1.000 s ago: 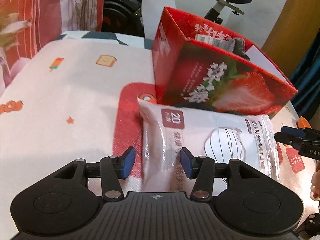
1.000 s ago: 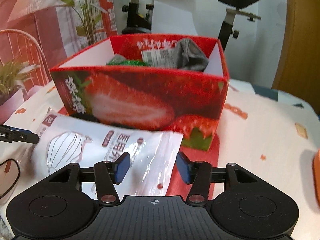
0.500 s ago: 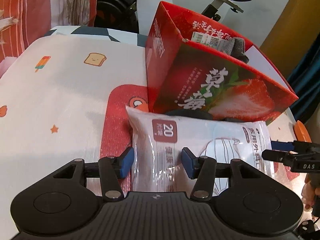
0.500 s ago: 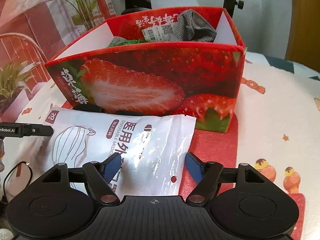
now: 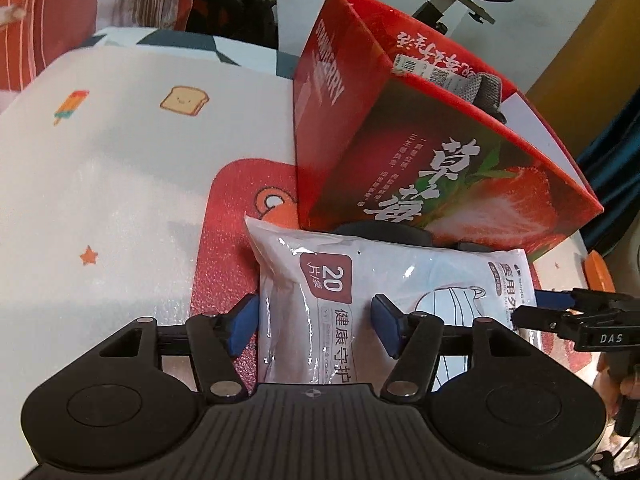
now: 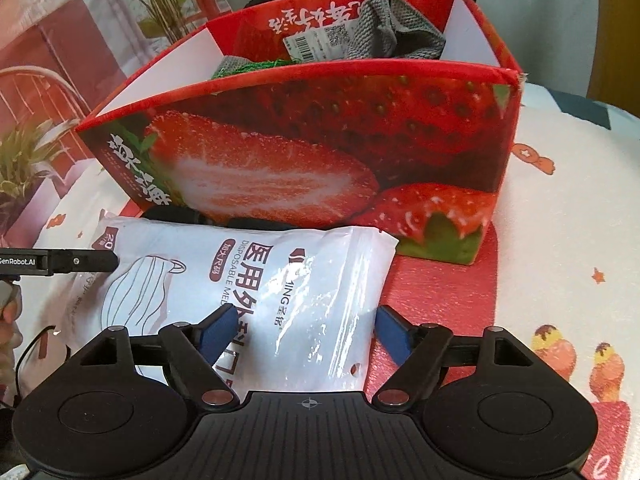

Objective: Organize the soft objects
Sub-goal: 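Lift the white mask packet with the left tool off the table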

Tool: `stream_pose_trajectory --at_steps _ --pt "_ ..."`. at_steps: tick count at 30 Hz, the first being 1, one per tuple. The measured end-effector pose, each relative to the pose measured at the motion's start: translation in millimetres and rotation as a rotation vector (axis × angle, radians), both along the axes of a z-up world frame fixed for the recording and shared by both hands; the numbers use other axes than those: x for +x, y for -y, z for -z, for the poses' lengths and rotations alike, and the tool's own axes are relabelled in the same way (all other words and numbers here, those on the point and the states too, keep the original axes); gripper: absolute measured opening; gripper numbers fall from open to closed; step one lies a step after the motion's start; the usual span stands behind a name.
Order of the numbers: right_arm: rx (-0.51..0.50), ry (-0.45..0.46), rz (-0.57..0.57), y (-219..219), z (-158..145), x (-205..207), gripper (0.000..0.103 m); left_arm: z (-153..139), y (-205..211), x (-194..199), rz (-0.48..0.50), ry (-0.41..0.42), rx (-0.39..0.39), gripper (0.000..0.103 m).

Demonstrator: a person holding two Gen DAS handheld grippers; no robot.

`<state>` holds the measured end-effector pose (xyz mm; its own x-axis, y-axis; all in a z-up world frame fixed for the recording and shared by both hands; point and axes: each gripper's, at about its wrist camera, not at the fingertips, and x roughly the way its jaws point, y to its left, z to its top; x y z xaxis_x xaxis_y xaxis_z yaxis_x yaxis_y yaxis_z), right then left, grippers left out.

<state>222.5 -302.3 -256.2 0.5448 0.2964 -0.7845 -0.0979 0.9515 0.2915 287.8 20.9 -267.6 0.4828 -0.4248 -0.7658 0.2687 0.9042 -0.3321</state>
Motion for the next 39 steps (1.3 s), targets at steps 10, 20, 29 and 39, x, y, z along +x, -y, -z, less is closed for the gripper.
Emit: stream_pose_trajectory --at_steps 10,20,29,39 --pt "0.013 -0.002 -0.031 -10.8 -1.7 -4.0 0.077 -0.3 2.7 -5.2 0.01 -0.01 -0.01 0.064" --pt "0.018 0.008 -0.08 -12.4 -9.5 -17.0 0.077 -7.7 -0.5 -26.2 0.049 -0.007 -0.003 0.064" --pt "-0.028 0.01 -0.113 -12.7 -12.9 -29.3 0.081 -7.1 6.0 -47.5 0.091 -0.014 -0.01 0.064" --pt "0.017 -0.035 -0.054 16.0 3.8 -28.8 0.092 -1.5 35.1 -42.3 0.184 -0.024 0.041 0.064"
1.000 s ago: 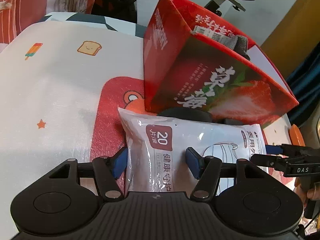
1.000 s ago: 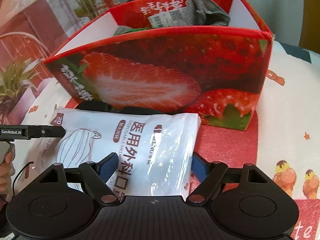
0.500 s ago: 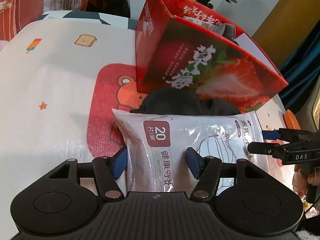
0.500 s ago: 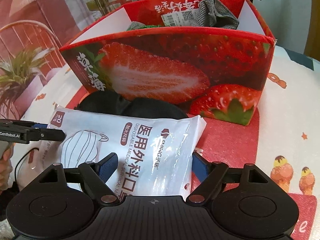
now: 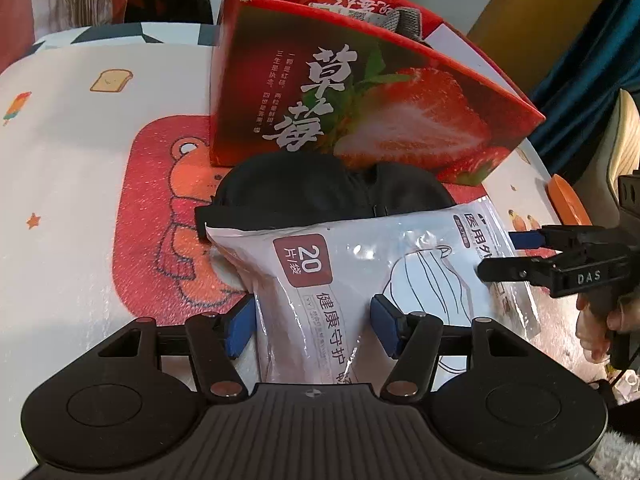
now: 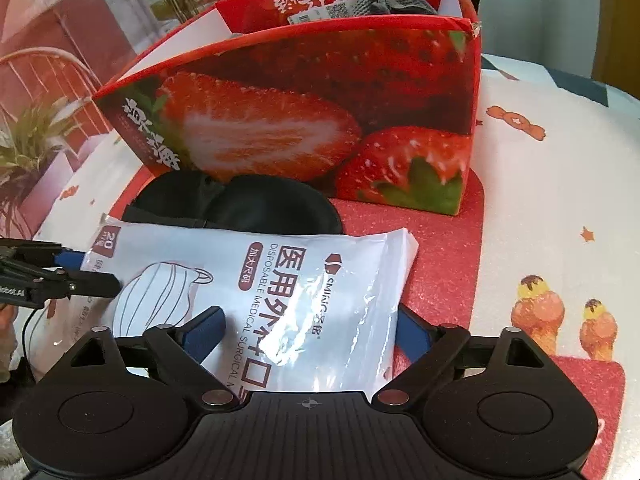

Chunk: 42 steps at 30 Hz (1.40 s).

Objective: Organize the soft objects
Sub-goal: 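Lift the white mask packet with the left tool off the table, then carry the mask packet over the red box and lower it inside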

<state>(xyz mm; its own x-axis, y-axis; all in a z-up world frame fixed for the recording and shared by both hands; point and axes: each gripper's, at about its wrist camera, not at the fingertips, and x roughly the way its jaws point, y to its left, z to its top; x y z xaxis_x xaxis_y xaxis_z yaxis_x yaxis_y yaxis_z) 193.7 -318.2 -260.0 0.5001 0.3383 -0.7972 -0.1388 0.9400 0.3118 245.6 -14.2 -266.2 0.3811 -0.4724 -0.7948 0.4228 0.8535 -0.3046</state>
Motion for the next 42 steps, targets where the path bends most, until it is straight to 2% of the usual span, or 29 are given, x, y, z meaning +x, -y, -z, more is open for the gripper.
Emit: stream_pose_trajectory --at_steps 4,7,11,12,13,17,22,24,32,42 --pt "-0.013 -0.001 -0.029 -2.6 2.0 5.0 0.103 2.1 3.9 9.2 0.005 -0.018 0.012 0.066" --pt "-0.076 0.016 -0.05 -12.8 2.3 9.2 0.103 2.1 6.7 12.7 -0.007 -0.03 0.017 0.068" --pt "-0.083 0.022 -0.04 -14.3 2.1 11.0 0.103 2.0 16.7 14.7 -0.027 -0.036 0.047 0.07" --pt "-0.079 0.022 -0.04 -15.2 1.8 10.5 0.099 1.4 18.3 14.6 -0.032 -0.036 0.052 0.069" --pt "-0.067 0.027 -0.048 -15.5 0.0 8.4 0.091 0.3 19.9 14.2 -0.036 -0.034 0.054 0.068" --pt "-0.088 0.039 -0.076 -21.5 -7.3 2.6 0.079 -10.9 22.9 6.0 -0.006 0.014 0.056 0.067" --pt "-0.107 0.051 -0.064 -10.0 -19.1 -1.4 0.04 -23.0 12.2 0.1 0.009 0.042 0.017 0.066" --pt "-0.15 0.083 -0.072 -11.3 -26.1 -3.9 0.033 -27.0 6.5 -1.2 -0.006 0.043 -0.009 0.066" --pt "-0.294 0.251 -0.109 -36.4 -60.2 -9.8 0.022 -37.5 -17.4 -19.5 -0.089 0.069 -0.091 0.066" --pt "-0.295 0.405 -0.104 -39.2 -108.7 -17.5 0.016 -82.0 -37.6 -22.1 -0.159 0.157 -0.197 0.066"
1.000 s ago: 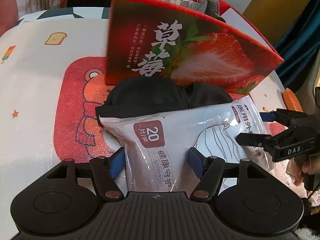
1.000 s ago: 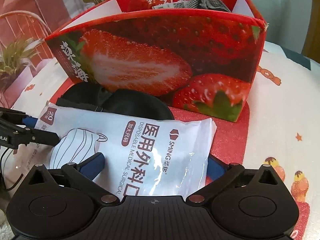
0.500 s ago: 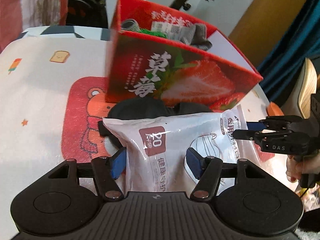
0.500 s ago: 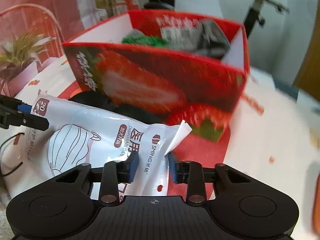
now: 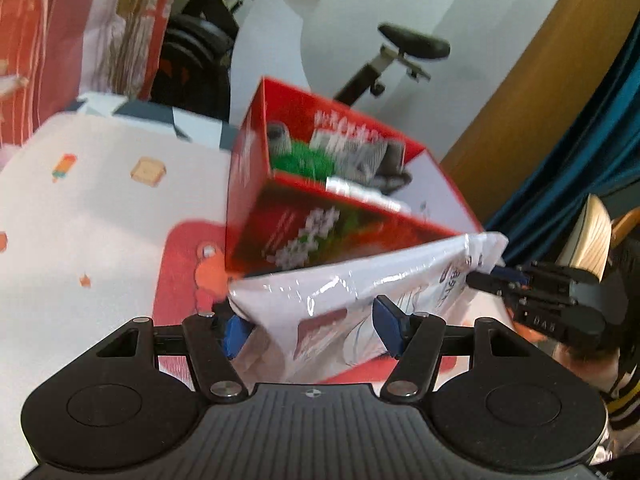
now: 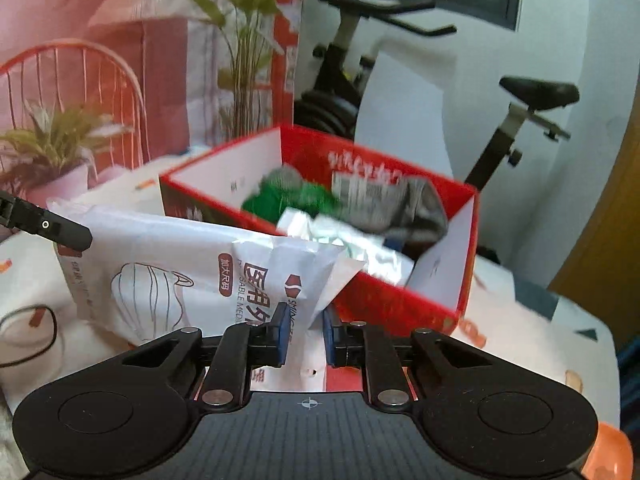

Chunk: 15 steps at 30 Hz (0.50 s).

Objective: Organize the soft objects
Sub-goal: 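Carry the mask packet over the red box and lower it inside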

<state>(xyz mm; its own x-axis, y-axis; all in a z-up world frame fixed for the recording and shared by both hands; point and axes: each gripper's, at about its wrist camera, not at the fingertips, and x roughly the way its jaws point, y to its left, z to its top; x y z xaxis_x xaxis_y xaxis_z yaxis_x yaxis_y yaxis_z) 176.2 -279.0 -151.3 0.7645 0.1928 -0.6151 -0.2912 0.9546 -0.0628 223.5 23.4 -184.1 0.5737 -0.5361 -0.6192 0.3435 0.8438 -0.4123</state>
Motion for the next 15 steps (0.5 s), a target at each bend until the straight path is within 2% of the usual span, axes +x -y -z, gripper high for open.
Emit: stream_pose_trajectory --at_steps 5,8,15 --pt "0.135 0.051 0.035 11.6 -33.4 5.8 0.015 -29.9 -7.6 2.4 -0.036 0.078 -0.067 0.066" --pt "0.12 0.116 0.023 10.2 -51.6 9.0 0.015 -47.7 -11.3 6.8 -0.066 0.117 -0.12 0.066" --pt "0.114 0.216 0.033 15.4 -83.3 26.1 0.015 -89.2 1.7 24.9 -0.116 0.241 -0.135 0.066"
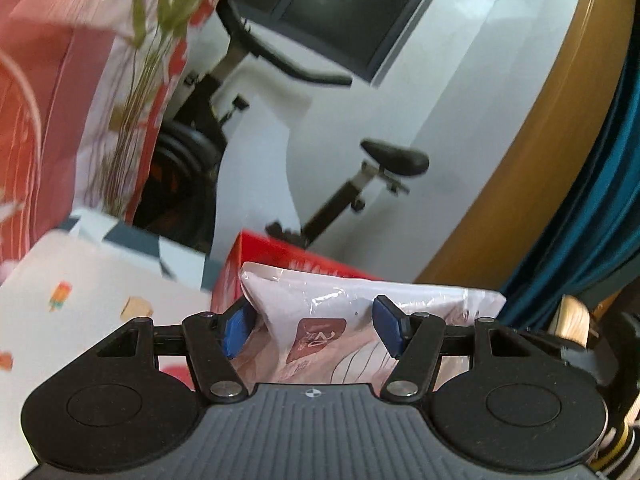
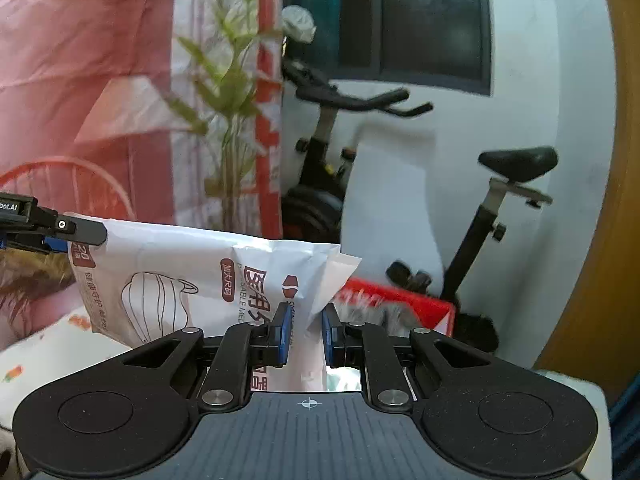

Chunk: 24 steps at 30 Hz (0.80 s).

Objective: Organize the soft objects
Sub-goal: 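Carry the mask packet over the red box and lower it inside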

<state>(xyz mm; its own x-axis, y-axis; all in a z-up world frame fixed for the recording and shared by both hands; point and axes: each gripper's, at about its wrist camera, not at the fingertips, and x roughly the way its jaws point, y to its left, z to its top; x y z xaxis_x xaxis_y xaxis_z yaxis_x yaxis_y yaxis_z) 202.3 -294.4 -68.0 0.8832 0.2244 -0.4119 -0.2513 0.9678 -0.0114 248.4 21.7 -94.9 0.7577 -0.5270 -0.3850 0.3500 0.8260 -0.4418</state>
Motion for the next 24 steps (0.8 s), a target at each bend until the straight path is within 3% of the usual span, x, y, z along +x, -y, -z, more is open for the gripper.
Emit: stream_pose_trajectory --at_steps 6,10,16,20,21,24 --pt "0.011 0.059 0.067 21.8 -9.7 16.7 0.015 -24.9 24.4 28.7 0.029 0.077 0.03 0.066" --pt "0.027 0.049 0.12 40.3 5.3 25.0 0.015 -27.5 47.4 50.7 0.074 0.076 0.043 0.064" --pt "0.118 -0.055 0.204 71.1 52.0 28.4 0.015 8.7 68.9 74.9 0.11 -0.045 0.014 0.058" --pt "0.151 -0.066 0.207 78.6 62.7 27.1 0.014 33.6 79.5 81.2 0.131 -0.111 0.092 0.057" --pt "0.154 -0.071 0.198 78.3 63.2 28.1 0.009 36.6 80.4 81.9 0.127 -0.115 0.109 0.055" --pt "0.118 -0.1 0.157 68.2 65.6 35.4 0.007 42.9 77.3 88.2 0.12 -0.135 0.121 0.054"
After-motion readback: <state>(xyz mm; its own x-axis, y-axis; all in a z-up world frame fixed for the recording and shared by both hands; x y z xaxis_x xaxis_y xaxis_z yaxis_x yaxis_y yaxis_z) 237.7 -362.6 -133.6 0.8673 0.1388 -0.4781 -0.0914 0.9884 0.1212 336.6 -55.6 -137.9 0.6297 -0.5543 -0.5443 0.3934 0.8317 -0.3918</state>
